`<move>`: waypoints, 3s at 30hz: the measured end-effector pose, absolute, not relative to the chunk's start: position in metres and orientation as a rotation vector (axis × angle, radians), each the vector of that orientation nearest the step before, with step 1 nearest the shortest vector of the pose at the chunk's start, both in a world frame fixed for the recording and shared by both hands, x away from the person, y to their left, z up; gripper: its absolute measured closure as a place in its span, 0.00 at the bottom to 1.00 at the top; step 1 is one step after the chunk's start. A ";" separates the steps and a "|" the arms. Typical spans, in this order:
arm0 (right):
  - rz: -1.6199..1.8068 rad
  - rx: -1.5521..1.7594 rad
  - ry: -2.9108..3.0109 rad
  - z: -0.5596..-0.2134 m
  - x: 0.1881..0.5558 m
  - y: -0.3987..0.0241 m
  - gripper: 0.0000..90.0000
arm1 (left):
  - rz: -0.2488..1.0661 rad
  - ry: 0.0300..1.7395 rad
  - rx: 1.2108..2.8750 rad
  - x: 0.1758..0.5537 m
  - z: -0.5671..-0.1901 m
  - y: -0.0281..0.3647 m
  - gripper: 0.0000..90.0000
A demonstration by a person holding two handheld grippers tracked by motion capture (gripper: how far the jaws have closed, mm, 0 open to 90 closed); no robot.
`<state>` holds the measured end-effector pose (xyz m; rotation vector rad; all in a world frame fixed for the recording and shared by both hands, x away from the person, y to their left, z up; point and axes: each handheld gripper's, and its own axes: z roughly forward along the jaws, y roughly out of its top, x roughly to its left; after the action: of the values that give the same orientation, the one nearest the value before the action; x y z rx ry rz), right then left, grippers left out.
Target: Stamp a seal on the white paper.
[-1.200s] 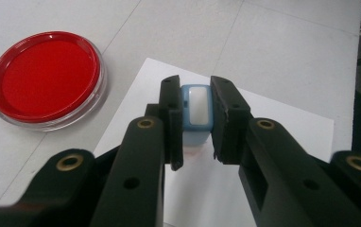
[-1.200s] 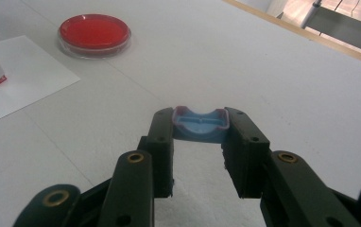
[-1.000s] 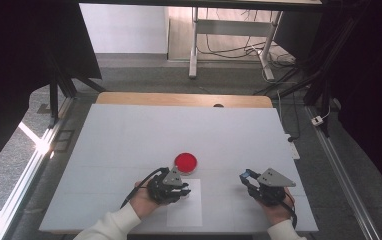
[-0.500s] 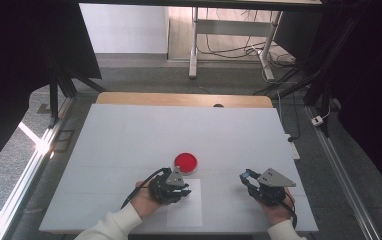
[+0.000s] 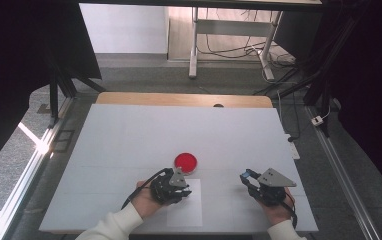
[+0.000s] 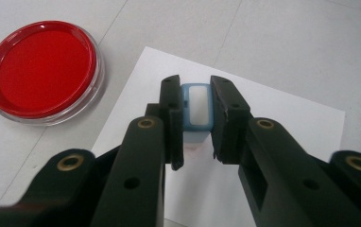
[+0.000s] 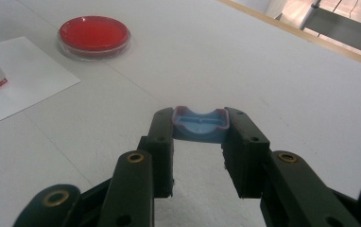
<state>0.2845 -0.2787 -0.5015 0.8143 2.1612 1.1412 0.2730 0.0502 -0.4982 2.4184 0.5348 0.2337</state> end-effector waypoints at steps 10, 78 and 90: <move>1.134 0.811 2.169 -0.502 0.285 -0.278 0.72 | 0.253 0.531 2.434 0.271 -0.498 0.048 0.85; 1.142 0.812 2.167 -0.501 0.286 -0.278 0.72 | 0.199 0.551 2.287 0.277 -0.484 0.065 0.84; 1.140 0.812 2.164 -0.501 0.285 -0.278 0.72 | 0.180 0.596 2.166 0.282 -0.467 0.079 0.84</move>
<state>0.2852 -0.2782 -0.5006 0.8115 2.1645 1.1401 0.2817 0.0788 -0.4666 2.1656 0.5957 0.1803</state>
